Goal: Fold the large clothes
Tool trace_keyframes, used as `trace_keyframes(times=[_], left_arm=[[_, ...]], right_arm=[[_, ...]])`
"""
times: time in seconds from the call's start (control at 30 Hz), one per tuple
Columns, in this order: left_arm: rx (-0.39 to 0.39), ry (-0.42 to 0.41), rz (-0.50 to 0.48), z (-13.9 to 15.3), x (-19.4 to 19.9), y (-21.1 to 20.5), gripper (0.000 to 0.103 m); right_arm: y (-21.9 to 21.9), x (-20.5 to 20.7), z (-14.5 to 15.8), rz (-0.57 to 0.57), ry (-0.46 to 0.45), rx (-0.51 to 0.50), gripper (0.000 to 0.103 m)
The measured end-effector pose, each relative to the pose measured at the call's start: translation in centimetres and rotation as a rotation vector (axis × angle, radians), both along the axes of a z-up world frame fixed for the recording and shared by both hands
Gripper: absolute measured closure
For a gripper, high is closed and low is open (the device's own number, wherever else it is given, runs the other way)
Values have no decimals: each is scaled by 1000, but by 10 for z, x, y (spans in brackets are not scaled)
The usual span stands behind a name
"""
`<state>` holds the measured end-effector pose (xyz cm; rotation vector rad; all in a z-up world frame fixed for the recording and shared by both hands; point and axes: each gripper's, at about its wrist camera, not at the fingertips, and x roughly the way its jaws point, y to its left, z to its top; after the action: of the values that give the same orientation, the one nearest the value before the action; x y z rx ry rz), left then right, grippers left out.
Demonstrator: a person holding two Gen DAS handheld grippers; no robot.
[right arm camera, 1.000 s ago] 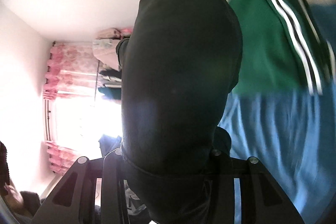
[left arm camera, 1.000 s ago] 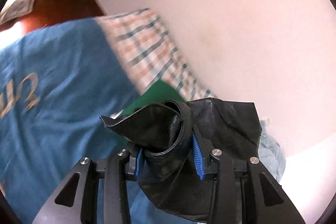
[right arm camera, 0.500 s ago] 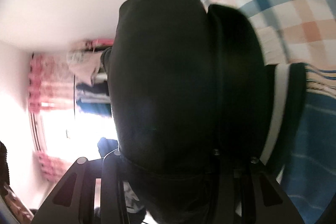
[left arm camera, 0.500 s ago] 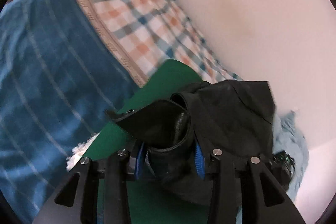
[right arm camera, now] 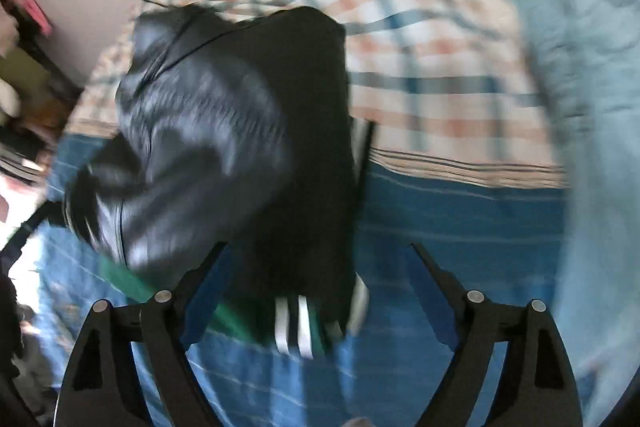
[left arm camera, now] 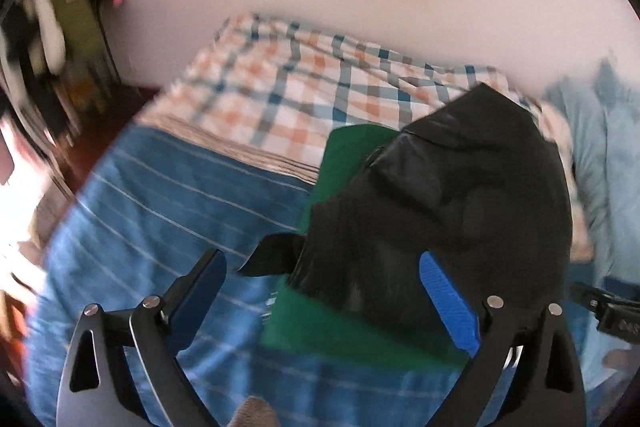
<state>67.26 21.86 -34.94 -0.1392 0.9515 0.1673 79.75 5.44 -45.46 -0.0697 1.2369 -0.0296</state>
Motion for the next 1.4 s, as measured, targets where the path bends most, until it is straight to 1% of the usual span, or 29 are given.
trace_keyframes(times=[0.07,0.13,0.2,0.3,0.37,0.4,0.47,0.53,0.6,0.63,0.7,0.77,0.9,1.0,1.17,1.3,1.4], left_arm=[[34,-11,-20,18,-21,-7,3],[63,-15,-29,40,-43,-13,3],[73,-28,-51,67,-73,-19,3],[83,-45,-72,102,-109,-28,2],[71,-54,-85,129,-139,-33,2],[66,-61,-90,143,-156,-35,2],[61,-72,-97,162,-179,-38,2],[65,-92,-105,188,-209,-43,2],[67,-121,-117,214,-239,-48,2],[68,-127,-119,221,-248,-49,2],[49,-153,-131,246,-274,-51,2],[60,-178,-129,264,-293,-52,2],[49,-232,-124,302,-337,-52,2],[55,-251,-121,318,-360,-52,2],[49,-262,-112,336,-391,-51,2],[64,-280,-114,346,-411,-55,2],[78,-272,-111,351,-421,-59,2]], right_arm=[[12,-32,24,-41,-39,-72,9],[10,-63,53,-84,-81,-101,9],[13,-92,95,-111,-108,-114,8],[12,-154,147,-137,-155,-128,8],[13,-192,185,-146,-185,-126,7],[12,-208,198,-148,-191,-120,7],[10,-243,231,-153,-209,-96,7],[12,-280,267,-149,-241,-97,7],[12,-314,296,-150,-271,-85,7],[11,-331,312,-156,-286,-82,7],[8,-361,339,-166,-311,-86,7],[6,-390,365,-172,-341,-80,7],[6,-439,407,-163,-388,-64,7],[8,-475,435,-143,-426,-53,7],[8,-523,474,-119,-478,-20,7],[7,-549,495,-111,-517,-18,7],[6,-562,507,-101,-529,-18,7]])
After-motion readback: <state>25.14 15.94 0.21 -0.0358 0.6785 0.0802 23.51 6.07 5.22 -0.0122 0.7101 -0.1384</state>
